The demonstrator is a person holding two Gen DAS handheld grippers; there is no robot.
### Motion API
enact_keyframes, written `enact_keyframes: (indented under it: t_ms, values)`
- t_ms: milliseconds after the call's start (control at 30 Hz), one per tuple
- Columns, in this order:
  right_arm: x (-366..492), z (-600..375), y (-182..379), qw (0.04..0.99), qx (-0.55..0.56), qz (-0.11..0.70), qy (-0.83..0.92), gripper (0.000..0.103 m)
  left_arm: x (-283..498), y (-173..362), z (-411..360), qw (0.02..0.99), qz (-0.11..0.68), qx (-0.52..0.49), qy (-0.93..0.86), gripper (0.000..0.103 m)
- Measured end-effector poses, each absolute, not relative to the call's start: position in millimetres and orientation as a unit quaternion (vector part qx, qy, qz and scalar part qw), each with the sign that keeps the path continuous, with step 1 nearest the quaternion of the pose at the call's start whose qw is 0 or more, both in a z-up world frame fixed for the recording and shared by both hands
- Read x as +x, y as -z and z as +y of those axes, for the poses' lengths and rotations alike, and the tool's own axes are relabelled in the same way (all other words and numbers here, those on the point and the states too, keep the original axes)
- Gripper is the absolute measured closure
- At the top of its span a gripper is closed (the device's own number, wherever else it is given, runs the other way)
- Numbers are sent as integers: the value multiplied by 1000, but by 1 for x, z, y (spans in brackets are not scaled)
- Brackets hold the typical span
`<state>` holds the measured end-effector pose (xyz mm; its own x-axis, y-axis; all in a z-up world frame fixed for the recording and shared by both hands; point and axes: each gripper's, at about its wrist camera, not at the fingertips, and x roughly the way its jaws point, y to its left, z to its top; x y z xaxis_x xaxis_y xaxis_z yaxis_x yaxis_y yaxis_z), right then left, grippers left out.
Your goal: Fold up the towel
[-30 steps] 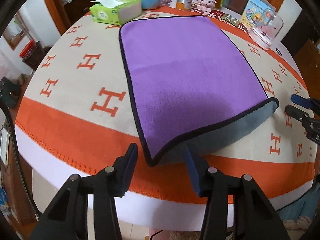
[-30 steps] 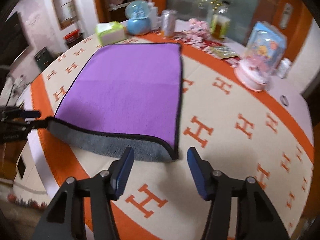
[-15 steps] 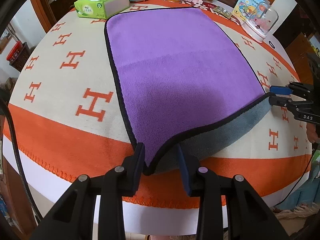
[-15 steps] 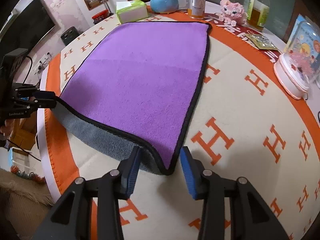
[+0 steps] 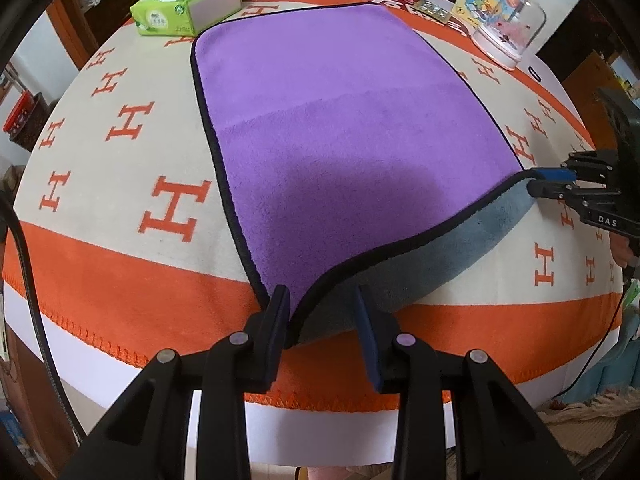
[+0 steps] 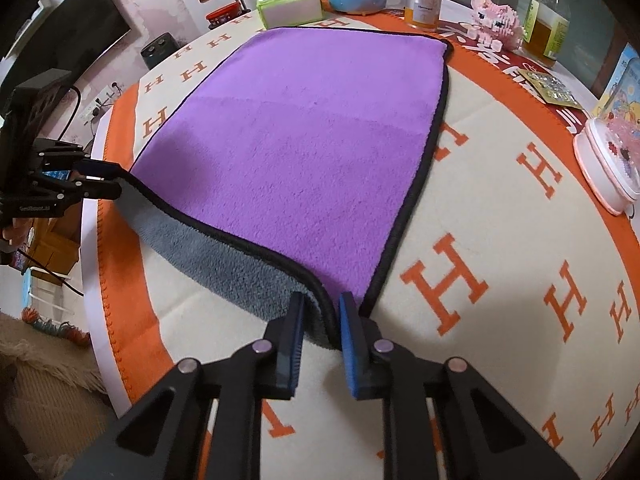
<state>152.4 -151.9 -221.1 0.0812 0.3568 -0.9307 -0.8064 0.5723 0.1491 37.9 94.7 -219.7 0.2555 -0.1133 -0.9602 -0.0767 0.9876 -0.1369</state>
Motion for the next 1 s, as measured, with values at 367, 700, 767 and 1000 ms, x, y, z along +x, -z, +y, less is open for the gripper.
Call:
enact_keyframes:
  t_ms: [367, 700, 767, 1000]
  values:
    - [149, -152, 217, 712, -213, 528, -411, 93, 34, 224, 98, 783, 616, -81, 24, 89]
    - [145, -153, 216, 719, -217, 520, -406, 96, 34, 229, 109, 779, 619, -97, 24, 92]
    - [144, -153, 217, 719, -216, 521, -406, 96, 35, 232, 113, 773, 625, -107, 24, 80]
    - [145, -153, 215, 722, -211, 522, -401, 96, 34, 231, 115, 775, 621, -111, 40, 95]
